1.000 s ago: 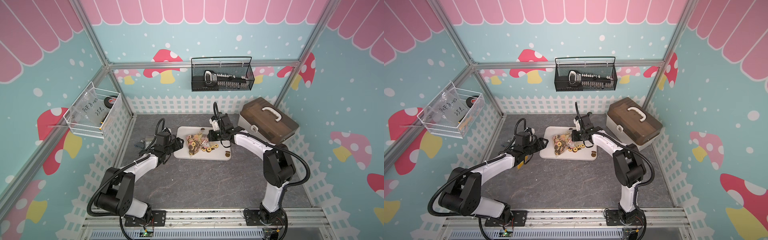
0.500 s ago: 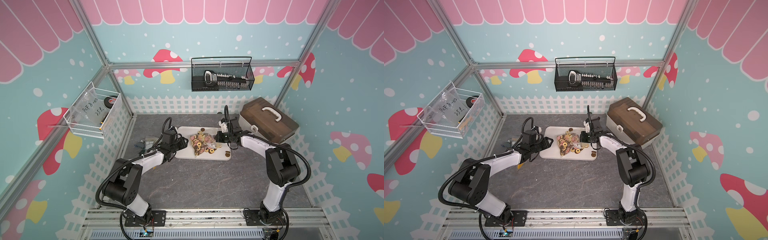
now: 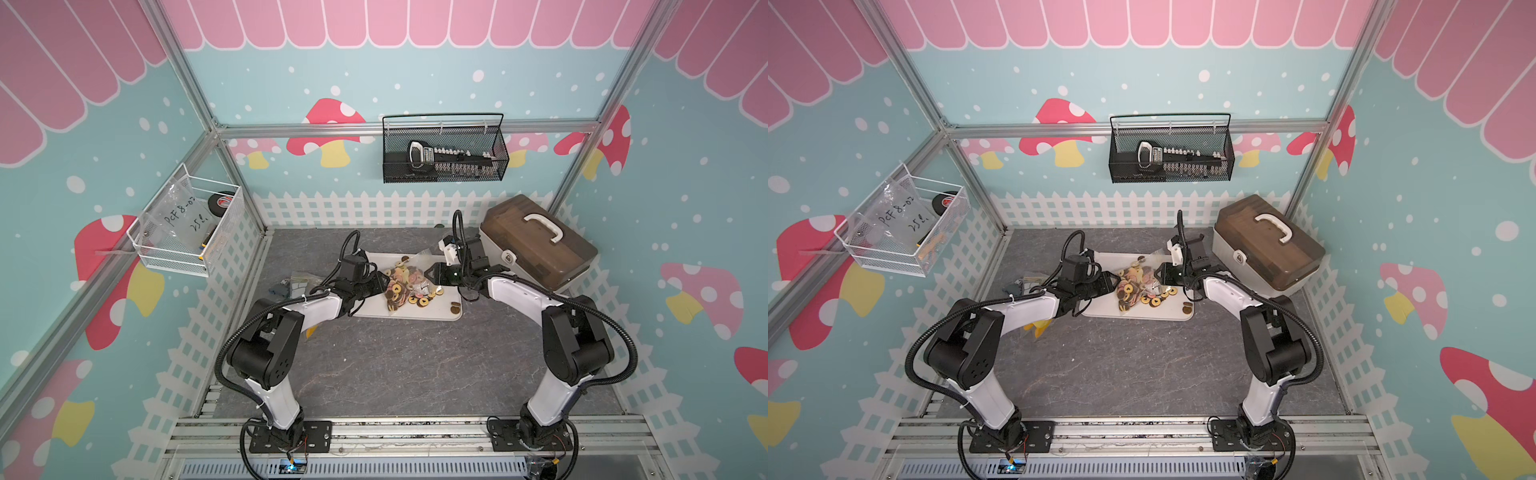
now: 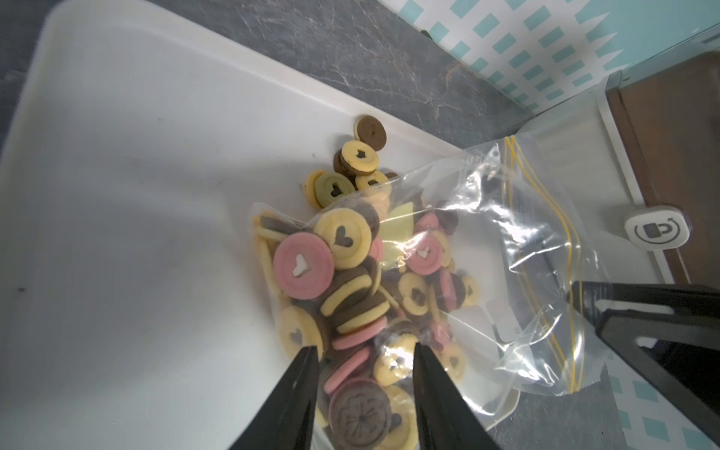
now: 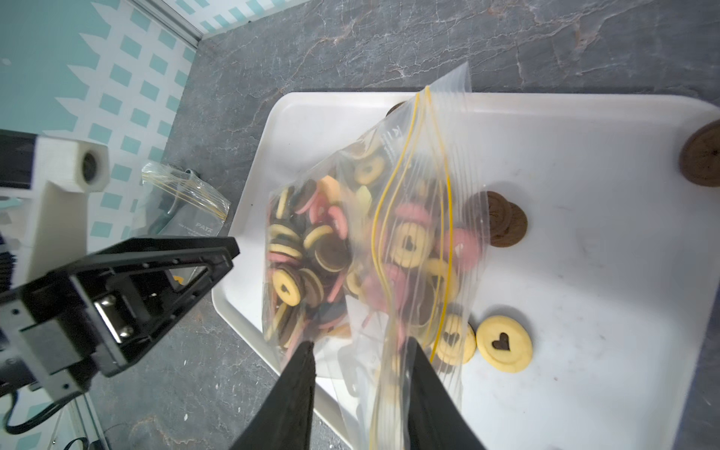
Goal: Pour cookies out of the ziploc bag
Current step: 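Pour the cookies out of the ziploc bag onto the tray.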
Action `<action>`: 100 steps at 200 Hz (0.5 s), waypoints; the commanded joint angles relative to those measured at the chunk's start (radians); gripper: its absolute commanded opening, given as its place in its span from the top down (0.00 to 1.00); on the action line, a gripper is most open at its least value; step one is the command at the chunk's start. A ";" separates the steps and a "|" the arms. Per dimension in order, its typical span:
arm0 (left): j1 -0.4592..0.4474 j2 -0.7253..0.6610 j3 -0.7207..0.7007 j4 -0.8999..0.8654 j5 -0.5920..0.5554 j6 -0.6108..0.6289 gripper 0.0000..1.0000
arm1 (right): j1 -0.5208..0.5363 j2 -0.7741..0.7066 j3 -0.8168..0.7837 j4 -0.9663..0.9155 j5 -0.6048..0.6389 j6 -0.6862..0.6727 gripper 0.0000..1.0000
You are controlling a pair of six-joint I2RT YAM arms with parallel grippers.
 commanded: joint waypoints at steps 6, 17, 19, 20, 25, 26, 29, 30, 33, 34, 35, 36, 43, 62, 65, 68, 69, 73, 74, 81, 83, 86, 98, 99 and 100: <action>0.001 0.033 0.011 -0.012 0.015 -0.014 0.56 | -0.003 -0.030 -0.027 0.011 0.005 -0.018 0.63; -0.003 0.035 0.012 0.001 0.018 -0.011 0.56 | -0.003 -0.029 -0.029 0.011 0.007 -0.020 0.63; -0.005 0.035 0.014 0.001 0.020 -0.010 0.56 | -0.004 -0.028 -0.029 0.012 0.007 -0.020 0.63; -0.004 0.035 0.015 0.001 0.019 -0.009 0.56 | -0.004 -0.028 -0.029 0.012 0.006 -0.020 0.63; -0.005 0.038 0.021 -0.003 0.020 -0.005 0.56 | -0.003 -0.025 -0.028 0.011 0.005 -0.020 0.63; -0.005 0.038 0.023 -0.005 0.019 -0.004 0.56 | -0.003 -0.025 -0.028 0.012 0.004 -0.020 0.63; -0.005 0.039 0.029 -0.012 0.019 0.000 0.56 | -0.004 -0.024 -0.027 0.011 0.003 -0.018 0.63; -0.004 0.040 0.031 -0.014 0.019 0.001 0.56 | -0.004 -0.024 -0.027 0.011 0.002 -0.018 0.63; -0.005 0.042 0.036 -0.023 0.016 0.005 0.56 | -0.002 -0.023 -0.026 0.011 0.001 -0.018 0.63; -0.005 0.042 0.039 -0.026 0.013 0.007 0.56 | -0.003 -0.023 -0.026 0.011 0.001 -0.018 0.63; -0.005 0.042 0.042 -0.028 0.012 0.008 0.56 | -0.003 -0.022 -0.026 0.011 0.000 -0.018 0.63; -0.005 0.042 0.045 -0.032 0.009 0.010 0.56 | -0.003 -0.022 -0.026 0.012 -0.001 -0.018 0.63; -0.029 0.044 0.059 -0.055 -0.009 0.021 0.56 | -0.003 -0.020 -0.026 0.014 -0.004 -0.016 0.63; -0.057 0.036 0.106 -0.142 -0.085 0.066 0.54 | -0.003 -0.019 -0.027 0.016 -0.004 -0.017 0.63; -0.061 0.034 0.116 -0.155 -0.098 0.074 0.54 | -0.004 -0.020 -0.028 0.016 -0.003 -0.018 0.63; -0.065 0.030 0.124 -0.167 -0.112 0.081 0.54 | -0.004 -0.020 -0.029 0.016 -0.003 -0.018 0.63; -0.066 0.030 0.126 -0.171 -0.116 0.084 0.54 | -0.004 -0.020 -0.029 0.016 -0.003 -0.018 0.63; -0.073 0.025 0.137 -0.189 -0.133 0.093 0.53 | -0.003 -0.019 -0.029 0.016 -0.001 -0.018 0.63; -0.074 0.025 0.140 -0.193 -0.138 0.095 0.53 | -0.003 -0.020 -0.029 0.016 -0.001 -0.018 0.63; -0.083 0.019 0.158 -0.215 -0.163 0.111 0.53 | -0.004 -0.021 -0.029 0.016 -0.001 -0.019 0.63; -0.087 0.018 0.163 -0.222 -0.171 0.114 0.52 | -0.004 -0.021 -0.029 0.017 -0.001 -0.019 0.63; -0.090 0.017 0.171 -0.229 -0.178 0.119 0.52 | -0.003 -0.021 -0.029 0.016 -0.001 -0.020 0.63; -0.098 0.023 0.202 -0.259 -0.198 0.133 0.47 | -0.004 -0.021 -0.030 0.017 0.000 -0.021 0.63; -0.099 0.025 0.204 -0.261 -0.199 0.133 0.47 | -0.004 -0.021 -0.030 0.016 0.000 -0.021 0.63; -0.100 0.026 0.207 -0.264 -0.200 0.133 0.46 | -0.004 -0.021 -0.030 0.017 0.000 -0.021 0.63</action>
